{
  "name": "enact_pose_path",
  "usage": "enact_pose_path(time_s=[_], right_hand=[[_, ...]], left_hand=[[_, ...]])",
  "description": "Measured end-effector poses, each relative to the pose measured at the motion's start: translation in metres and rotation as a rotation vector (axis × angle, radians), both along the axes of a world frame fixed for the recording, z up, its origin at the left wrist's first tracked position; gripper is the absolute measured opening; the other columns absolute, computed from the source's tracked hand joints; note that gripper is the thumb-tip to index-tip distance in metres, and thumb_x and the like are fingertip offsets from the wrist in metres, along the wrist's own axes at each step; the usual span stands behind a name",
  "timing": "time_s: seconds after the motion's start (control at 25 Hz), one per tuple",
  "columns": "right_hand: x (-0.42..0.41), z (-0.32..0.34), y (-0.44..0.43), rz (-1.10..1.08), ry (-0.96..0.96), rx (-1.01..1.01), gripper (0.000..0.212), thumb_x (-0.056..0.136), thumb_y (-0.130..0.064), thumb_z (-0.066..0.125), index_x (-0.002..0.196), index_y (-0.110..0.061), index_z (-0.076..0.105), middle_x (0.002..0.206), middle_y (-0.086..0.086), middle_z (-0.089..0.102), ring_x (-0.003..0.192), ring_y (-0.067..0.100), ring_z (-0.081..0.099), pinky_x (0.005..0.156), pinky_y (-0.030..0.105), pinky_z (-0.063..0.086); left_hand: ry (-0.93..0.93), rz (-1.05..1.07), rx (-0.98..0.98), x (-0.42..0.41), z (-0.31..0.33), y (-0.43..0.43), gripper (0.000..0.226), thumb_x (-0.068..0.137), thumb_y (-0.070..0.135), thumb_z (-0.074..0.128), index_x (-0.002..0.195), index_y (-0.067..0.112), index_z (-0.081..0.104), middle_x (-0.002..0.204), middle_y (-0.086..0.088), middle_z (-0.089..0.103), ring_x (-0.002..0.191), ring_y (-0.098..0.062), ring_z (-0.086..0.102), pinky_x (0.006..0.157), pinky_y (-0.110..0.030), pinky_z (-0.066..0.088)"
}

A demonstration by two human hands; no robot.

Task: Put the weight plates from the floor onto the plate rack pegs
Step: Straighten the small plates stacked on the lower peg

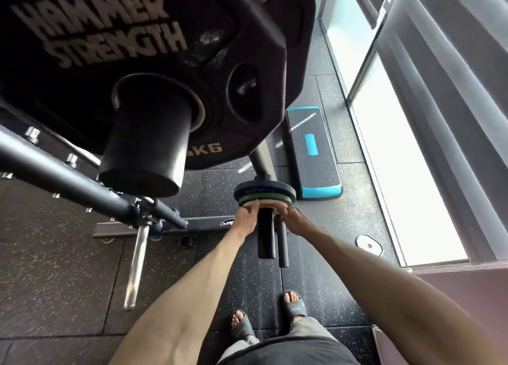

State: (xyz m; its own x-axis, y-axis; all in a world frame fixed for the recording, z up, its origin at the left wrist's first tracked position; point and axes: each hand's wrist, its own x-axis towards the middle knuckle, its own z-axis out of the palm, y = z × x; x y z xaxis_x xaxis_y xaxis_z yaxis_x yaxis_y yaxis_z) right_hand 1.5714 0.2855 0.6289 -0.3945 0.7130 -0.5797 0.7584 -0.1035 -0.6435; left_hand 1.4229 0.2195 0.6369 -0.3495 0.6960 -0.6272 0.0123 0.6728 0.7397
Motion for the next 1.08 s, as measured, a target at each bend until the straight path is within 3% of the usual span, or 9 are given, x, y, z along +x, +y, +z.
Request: enact_pose_path(time_s=[0.08, 0.16, 0.36, 0.44, 0.52, 0.64, 0.8, 0.96, 1.08], right_hand=[[-0.001, 0.000, 0.008, 0.001, -0.014, 0.001, 0.067, 0.101, -0.060, 0.025, 0.126, -0.009, 0.062, 0.121, 0.017, 0.064, 0.111, 0.032, 0.060, 0.092, 0.036, 0.044], [-0.001, -0.006, 0.014, 0.024, -0.020, 0.022, 0.080, 0.091, -0.074, 0.019, 0.124, -0.014, 0.061, 0.116, 0.016, 0.066, 0.104, 0.032, 0.062, 0.090, 0.040, 0.049], [-0.014, -0.024, 0.037, 0.059, -0.032, 0.064, 0.075, 0.093, -0.071, 0.016, 0.123, -0.021, 0.062, 0.101, 0.009, 0.065, 0.091, 0.027, 0.062, 0.084, 0.040, 0.052], [-0.016, -0.019, 0.046, 0.081, -0.040, 0.056, 0.071, 0.096, -0.067, 0.017, 0.122, -0.020, 0.062, 0.104, 0.012, 0.067, 0.093, 0.028, 0.063, 0.087, 0.043, 0.053], [-0.014, -0.008, 0.046, 0.116, -0.061, 0.072, 0.065, 0.100, -0.062, 0.020, 0.124, -0.018, 0.061, 0.109, 0.012, 0.067, 0.095, 0.027, 0.061, 0.087, 0.039, 0.051], [-0.013, 0.005, 0.040, 0.106, -0.066, 0.054, 0.064, 0.103, -0.055, 0.023, 0.123, -0.008, 0.062, 0.105, 0.011, 0.060, 0.096, 0.024, 0.056, 0.081, 0.030, 0.040], [-0.005, 0.008, 0.041, 0.165, -0.120, 0.111, 0.077, 0.100, -0.062, 0.020, 0.109, 0.000, 0.066, 0.111, 0.024, 0.067, 0.103, 0.037, 0.063, 0.079, 0.036, 0.043], [0.003, 0.037, 0.031, 0.217, -0.143, 0.213, 0.061, 0.105, -0.048, 0.034, 0.104, 0.003, 0.068, 0.108, 0.024, 0.068, 0.102, 0.039, 0.064, 0.076, 0.035, 0.043], [0.001, 0.063, 0.015, 0.221, -0.145, 0.321, 0.046, 0.104, -0.038, 0.042, 0.105, 0.001, 0.068, 0.107, 0.022, 0.070, 0.102, 0.038, 0.065, 0.078, 0.036, 0.046]], left_hand=[[-0.135, 0.013, 0.022, -0.003, 0.000, 0.013, 0.053, 0.100, 0.044, 0.050, 0.134, 0.004, 0.055, 0.129, -0.005, 0.060, 0.123, -0.019, 0.052, 0.099, -0.027, 0.035], [-0.281, 0.076, 0.019, -0.002, 0.004, 0.022, 0.040, 0.100, 0.031, 0.056, 0.128, 0.004, 0.060, 0.123, -0.004, 0.062, 0.114, -0.016, 0.053, 0.100, -0.032, 0.037], [-0.407, 0.235, 0.031, -0.005, 0.007, 0.040, 0.026, 0.096, 0.020, 0.062, 0.117, 0.005, 0.065, 0.091, -0.004, 0.067, 0.083, -0.016, 0.063, 0.064, -0.025, 0.049], [-0.391, 0.236, -0.007, -0.009, 0.008, 0.044, 0.034, 0.094, 0.024, 0.065, 0.122, 0.005, 0.065, 0.104, -0.009, 0.068, 0.094, -0.020, 0.058, 0.085, -0.037, 0.049], [-0.370, 0.235, -0.024, -0.007, 0.008, 0.044, 0.037, 0.093, 0.027, 0.066, 0.123, 0.007, 0.064, 0.114, -0.009, 0.067, 0.107, -0.023, 0.053, 0.107, -0.052, 0.036], [-0.271, 0.241, -0.029, -0.004, 0.011, 0.043, 0.038, 0.094, 0.030, 0.065, 0.123, 0.006, 0.065, 0.126, -0.011, 0.066, 0.117, -0.026, 0.058, 0.108, -0.043, 0.039], [-0.004, 0.171, -0.067, -0.008, 0.032, 0.044, 0.041, 0.098, 0.028, 0.059, 0.126, -0.002, 0.060, 0.126, -0.016, 0.062, 0.120, -0.031, 0.056, 0.099, -0.032, 0.040], [0.240, -0.012, -0.097, -0.004, 0.051, 0.032, 0.040, 0.098, 0.024, 0.057, 0.123, -0.008, 0.060, 0.125, -0.021, 0.063, 0.115, -0.034, 0.060, 0.100, -0.037, 0.048], [0.346, -0.179, -0.079, 0.002, 0.069, 0.018, 0.038, 0.100, 0.026, 0.052, 0.113, -0.008, 0.064, 0.108, -0.025, 0.070, 0.098, -0.037, 0.069, 0.084, -0.046, 0.058]])
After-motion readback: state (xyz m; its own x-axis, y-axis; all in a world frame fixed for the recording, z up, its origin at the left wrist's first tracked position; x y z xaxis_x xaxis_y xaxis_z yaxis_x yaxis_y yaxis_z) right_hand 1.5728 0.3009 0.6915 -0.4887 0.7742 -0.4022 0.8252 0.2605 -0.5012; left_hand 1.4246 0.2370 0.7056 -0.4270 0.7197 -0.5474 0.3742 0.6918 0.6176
